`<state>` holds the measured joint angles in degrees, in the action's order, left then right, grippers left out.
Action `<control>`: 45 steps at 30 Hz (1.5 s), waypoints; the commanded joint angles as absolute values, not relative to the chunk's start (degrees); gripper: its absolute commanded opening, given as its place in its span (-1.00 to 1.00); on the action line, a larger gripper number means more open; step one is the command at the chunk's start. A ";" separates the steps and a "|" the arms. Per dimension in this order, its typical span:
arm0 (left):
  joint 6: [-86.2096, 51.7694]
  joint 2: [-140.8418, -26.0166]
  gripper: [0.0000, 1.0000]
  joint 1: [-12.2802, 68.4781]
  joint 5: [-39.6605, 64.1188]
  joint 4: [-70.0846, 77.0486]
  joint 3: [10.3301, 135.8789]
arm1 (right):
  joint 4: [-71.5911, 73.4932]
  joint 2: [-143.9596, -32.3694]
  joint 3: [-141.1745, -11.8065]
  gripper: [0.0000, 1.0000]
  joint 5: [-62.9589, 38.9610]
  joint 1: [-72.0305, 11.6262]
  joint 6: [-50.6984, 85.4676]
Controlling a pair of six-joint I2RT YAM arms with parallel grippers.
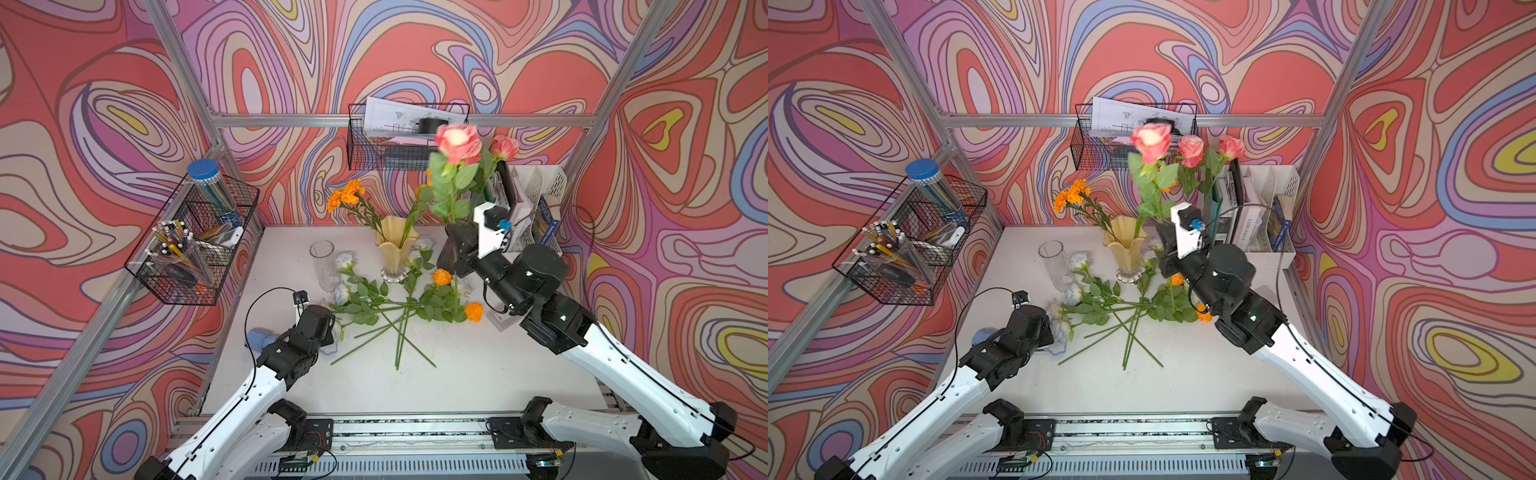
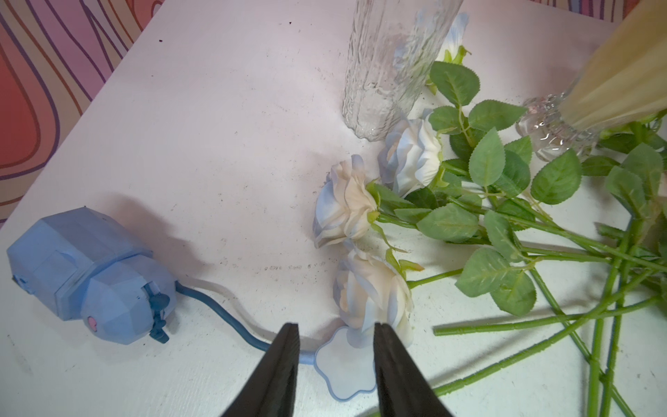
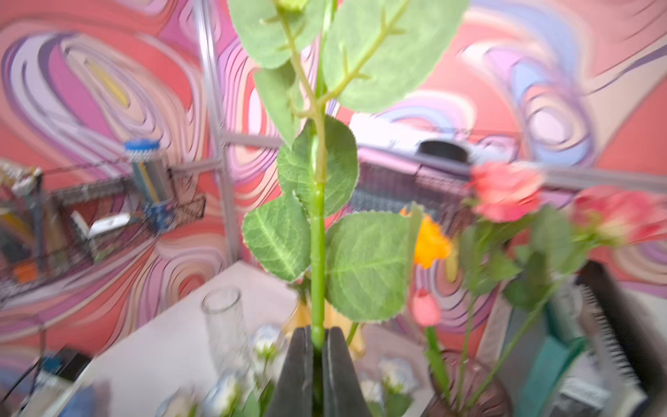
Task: Arrange the flowers in different vases according to their colors
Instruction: Insert the flower into the vase.
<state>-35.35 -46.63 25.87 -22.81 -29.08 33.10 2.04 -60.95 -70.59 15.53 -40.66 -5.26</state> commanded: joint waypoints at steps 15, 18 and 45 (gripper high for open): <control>-30.16 -50.36 -0.15 25.58 -13.59 -15.56 30.06 | 39.45 -87.21 -79.88 -1.00 10.74 -14.95 -0.84; -29.49 -50.35 -0.15 25.63 -12.03 -12.91 27.64 | 42.74 -92.12 -81.62 -1.00 10.36 -13.97 -1.71; -25.53 -67.39 0.10 30.46 1.76 5.67 39.63 | 43.93 -91.57 -65.93 0.46 7.25 -13.58 0.93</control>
